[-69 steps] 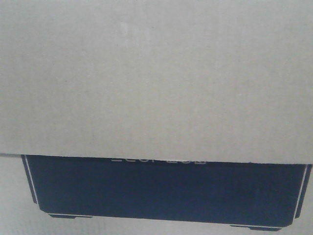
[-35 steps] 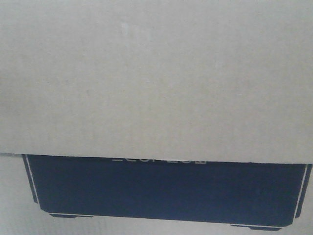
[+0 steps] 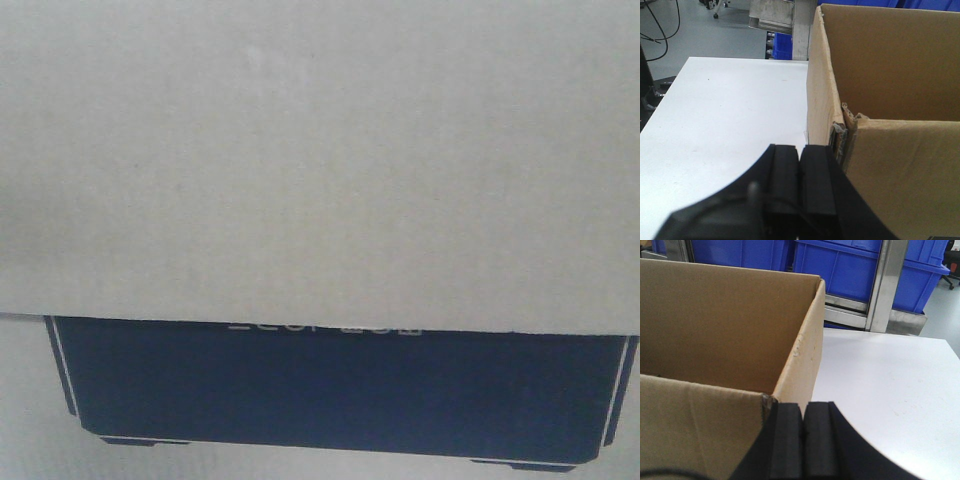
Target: Grab box from left shelf to table start
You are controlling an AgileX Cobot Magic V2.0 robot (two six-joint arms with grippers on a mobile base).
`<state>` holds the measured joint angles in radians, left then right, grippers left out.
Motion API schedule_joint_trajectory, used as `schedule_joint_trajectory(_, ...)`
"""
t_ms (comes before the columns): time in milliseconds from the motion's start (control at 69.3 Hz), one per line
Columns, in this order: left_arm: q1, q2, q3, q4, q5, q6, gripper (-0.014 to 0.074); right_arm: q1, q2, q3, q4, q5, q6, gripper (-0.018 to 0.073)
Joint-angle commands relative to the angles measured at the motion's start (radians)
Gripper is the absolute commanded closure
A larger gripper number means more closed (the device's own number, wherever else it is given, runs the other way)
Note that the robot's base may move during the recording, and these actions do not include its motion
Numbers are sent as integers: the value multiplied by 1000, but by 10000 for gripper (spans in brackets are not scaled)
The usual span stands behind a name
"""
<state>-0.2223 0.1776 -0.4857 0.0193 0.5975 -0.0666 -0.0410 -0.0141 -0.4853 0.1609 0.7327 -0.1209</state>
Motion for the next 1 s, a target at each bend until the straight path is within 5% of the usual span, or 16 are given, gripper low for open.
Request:
schedule_joint_trajectory(0,2,11,-27,0,-86,4,697,-1,-1,-24,-4,-95,-2,502)
schedule_joint_trajectory(491,20,-44,9,-13,-104,6,697,-1,-1,-24,-4,-95,-2,502)
schedule_joint_trajectory(953,96,-204,519,-45,-660,6,697,-1,-1,-24,-4,-95,-2,502)
schedule_joint_trajectory(982,96,-204,512,-45,-611,6,697,-1,-1,-24,-4,-95,-2,502)
